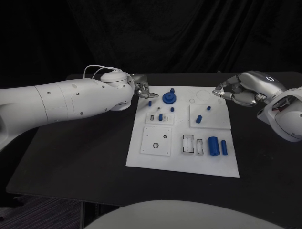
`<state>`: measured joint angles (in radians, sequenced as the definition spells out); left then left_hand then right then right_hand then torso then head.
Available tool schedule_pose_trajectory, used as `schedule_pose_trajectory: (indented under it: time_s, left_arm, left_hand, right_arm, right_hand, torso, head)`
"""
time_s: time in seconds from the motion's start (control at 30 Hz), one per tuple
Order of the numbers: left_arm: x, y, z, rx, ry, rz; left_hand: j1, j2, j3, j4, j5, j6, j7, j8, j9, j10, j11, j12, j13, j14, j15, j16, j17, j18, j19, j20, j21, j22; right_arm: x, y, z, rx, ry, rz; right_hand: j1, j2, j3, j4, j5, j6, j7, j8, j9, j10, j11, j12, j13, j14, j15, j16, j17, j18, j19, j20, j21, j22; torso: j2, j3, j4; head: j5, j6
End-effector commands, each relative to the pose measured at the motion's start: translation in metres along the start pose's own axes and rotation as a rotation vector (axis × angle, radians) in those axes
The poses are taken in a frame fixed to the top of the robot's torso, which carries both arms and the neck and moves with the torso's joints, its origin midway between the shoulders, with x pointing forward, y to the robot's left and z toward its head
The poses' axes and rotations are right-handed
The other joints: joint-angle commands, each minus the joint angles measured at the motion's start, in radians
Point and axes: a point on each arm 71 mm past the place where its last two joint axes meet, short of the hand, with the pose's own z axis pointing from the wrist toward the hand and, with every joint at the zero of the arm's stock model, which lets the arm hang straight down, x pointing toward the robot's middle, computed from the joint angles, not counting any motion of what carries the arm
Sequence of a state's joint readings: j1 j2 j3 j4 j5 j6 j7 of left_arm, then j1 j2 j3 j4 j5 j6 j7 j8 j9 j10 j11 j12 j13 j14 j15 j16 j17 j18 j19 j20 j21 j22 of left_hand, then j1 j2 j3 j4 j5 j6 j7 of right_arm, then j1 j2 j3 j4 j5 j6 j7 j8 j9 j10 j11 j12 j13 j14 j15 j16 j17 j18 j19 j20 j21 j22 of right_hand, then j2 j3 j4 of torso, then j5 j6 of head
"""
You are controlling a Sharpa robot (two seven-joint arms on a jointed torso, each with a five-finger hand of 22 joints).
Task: Assemble the parts on the task board
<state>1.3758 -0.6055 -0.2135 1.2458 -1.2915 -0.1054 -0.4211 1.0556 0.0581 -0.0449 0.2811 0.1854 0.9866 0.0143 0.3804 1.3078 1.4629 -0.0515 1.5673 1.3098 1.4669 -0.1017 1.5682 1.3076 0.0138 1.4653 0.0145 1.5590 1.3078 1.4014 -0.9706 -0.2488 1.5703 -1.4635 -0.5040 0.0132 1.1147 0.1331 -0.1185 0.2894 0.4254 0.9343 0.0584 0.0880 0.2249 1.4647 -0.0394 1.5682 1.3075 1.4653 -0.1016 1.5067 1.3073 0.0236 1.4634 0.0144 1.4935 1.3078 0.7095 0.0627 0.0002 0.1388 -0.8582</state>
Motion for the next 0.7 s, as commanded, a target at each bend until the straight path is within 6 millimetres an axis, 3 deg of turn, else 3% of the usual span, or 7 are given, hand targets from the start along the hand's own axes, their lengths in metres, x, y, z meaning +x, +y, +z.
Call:
schedule_pose_trajectory:
  time_s: [0.03, 0.27, 0.7]
  left_arm:
    - [0.0019, -0.0009, 0.0009, 0.007, 0.023, 0.019]
    - [0.0026, 0.0, 0.0016, 0.002, 0.032, 0.023]
    - [0.0045, 0.0006, 0.0025, -0.005, 0.053, 0.033]
  left_hand:
    - [0.008, 0.0, 0.001, -0.004, 0.005, 0.007, -0.001, -0.003, 0.012, 0.108, -0.001, 0.003, 0.261, 0.104, 0.001, 0.003, 0.263, -0.01, 0.097, -0.001, -0.001, 0.255]
    - [0.01, 0.001, 0.002, -0.004, 0.008, 0.007, -0.001, -0.003, 0.013, 0.108, -0.001, 0.003, 0.261, 0.104, 0.001, 0.003, 0.263, -0.01, 0.097, -0.001, -0.001, 0.255]
    - [0.017, 0.003, 0.004, -0.003, 0.018, 0.007, -0.001, -0.003, 0.014, 0.108, -0.001, 0.003, 0.261, 0.104, 0.001, 0.003, 0.263, -0.009, 0.096, -0.001, -0.003, 0.254]
  right_arm:
    - [-0.0007, 0.0005, -0.0009, -0.006, -0.017, -0.003]
    - [-0.0009, 0.0003, -0.0012, -0.005, -0.017, -0.003]
    - [-0.0006, 0.0004, -0.001, -0.003, -0.015, -0.003]
  right_hand:
    - [0.012, 0.002, -0.004, -0.002, 0.004, 0.006, 0.0, -0.004, -0.001, 0.106, 0.006, 0.003, 0.263, 0.078, 0.008, -0.005, 0.118, -0.003, 0.07, 0.006, -0.002, 0.235]
    - [0.012, 0.002, -0.004, -0.002, 0.004, 0.006, 0.0, -0.004, -0.001, 0.106, 0.006, 0.003, 0.263, 0.078, 0.008, -0.005, 0.118, -0.003, 0.07, 0.006, -0.002, 0.236]
    - [0.012, 0.002, -0.004, -0.002, 0.004, 0.006, 0.0, -0.004, -0.001, 0.106, 0.006, 0.003, 0.263, 0.078, 0.008, -0.005, 0.118, -0.003, 0.07, 0.006, -0.002, 0.236]
  torso:
    - [0.0, 0.0002, 0.001]
    - [0.002, -0.0009, 0.0021]
    - [0.001, 0.0006, 0.001]
  head:
    - [-0.001, -0.002]
    - [-0.003, -0.004]
    - [0.0, -0.009]
